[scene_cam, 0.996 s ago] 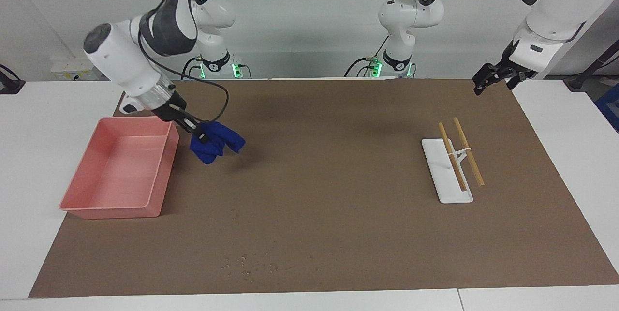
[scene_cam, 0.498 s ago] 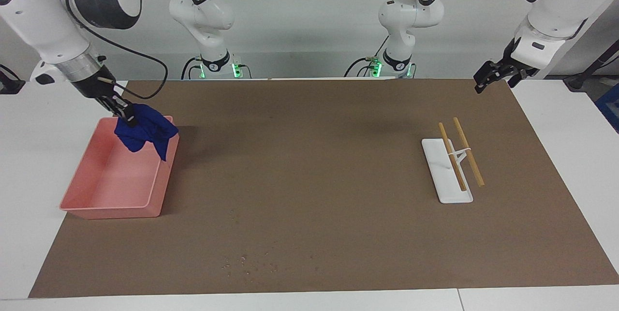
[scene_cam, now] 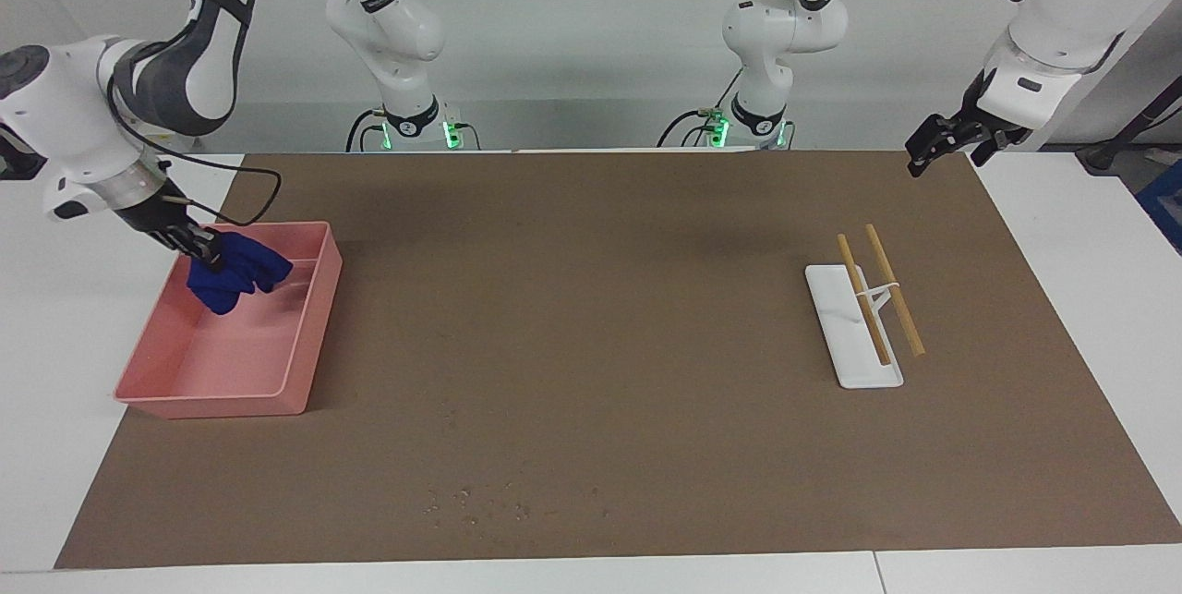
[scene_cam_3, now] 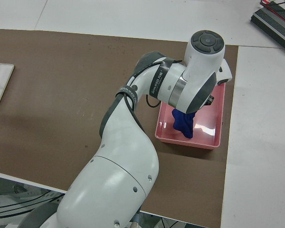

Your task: Wipe water with towel using both arms

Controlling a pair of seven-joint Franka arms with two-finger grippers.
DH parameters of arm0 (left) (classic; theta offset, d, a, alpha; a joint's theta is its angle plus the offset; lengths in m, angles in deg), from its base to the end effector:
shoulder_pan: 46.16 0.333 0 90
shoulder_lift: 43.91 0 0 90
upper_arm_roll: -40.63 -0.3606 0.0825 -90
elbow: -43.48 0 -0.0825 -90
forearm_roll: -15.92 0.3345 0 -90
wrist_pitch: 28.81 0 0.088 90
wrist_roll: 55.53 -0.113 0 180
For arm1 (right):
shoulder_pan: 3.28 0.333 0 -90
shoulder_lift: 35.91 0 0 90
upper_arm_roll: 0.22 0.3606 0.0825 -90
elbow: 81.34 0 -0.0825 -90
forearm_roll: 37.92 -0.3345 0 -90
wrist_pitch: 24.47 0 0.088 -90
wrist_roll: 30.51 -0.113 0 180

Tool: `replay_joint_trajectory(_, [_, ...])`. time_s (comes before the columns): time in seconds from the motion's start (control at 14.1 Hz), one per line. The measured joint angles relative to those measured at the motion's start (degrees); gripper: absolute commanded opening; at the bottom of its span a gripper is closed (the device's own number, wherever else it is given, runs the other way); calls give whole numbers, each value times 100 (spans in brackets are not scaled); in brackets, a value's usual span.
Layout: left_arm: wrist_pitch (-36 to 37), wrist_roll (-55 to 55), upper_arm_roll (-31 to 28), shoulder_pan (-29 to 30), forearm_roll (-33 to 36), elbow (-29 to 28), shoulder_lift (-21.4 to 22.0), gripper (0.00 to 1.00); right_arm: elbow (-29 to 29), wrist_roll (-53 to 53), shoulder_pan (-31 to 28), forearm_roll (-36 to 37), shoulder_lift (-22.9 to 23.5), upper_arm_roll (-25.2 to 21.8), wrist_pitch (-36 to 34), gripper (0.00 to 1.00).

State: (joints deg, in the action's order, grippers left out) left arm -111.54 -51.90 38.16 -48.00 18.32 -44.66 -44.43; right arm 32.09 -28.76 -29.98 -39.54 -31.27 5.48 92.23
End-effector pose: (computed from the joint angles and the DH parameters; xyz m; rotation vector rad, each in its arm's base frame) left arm 0.4940 0.0105 0.6618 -3.0904 -0.1198 0.1584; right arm 0.4955 -0.1898 0.4863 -3.0571 0.5393 0.0257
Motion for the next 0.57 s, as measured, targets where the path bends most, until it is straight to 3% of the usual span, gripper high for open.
replay_joint_trajectory(0.07, [-1, 0, -2, 0, -107, 8, 2, 100, 117, 0, 11, 144, 27, 17, 47, 81])
replay_joint_trajectory(0.14, [-2, 0, -12, -1, -259, 13, 5, 100, 207, 0, 16, 238, 27, 44, 55, 100])
replay_joint_trajectory(0.43, [-43, 0, -34, 0, -428, 23, 8, 100, 216, 10, 58, 309, -108, 114, -144, 100])
replay_joint_trajectory(0.57, [-48, 0, -34, 0, -428, 23, 9, 100, 15, 12, 367, 310, -345, 137, -537, 100])
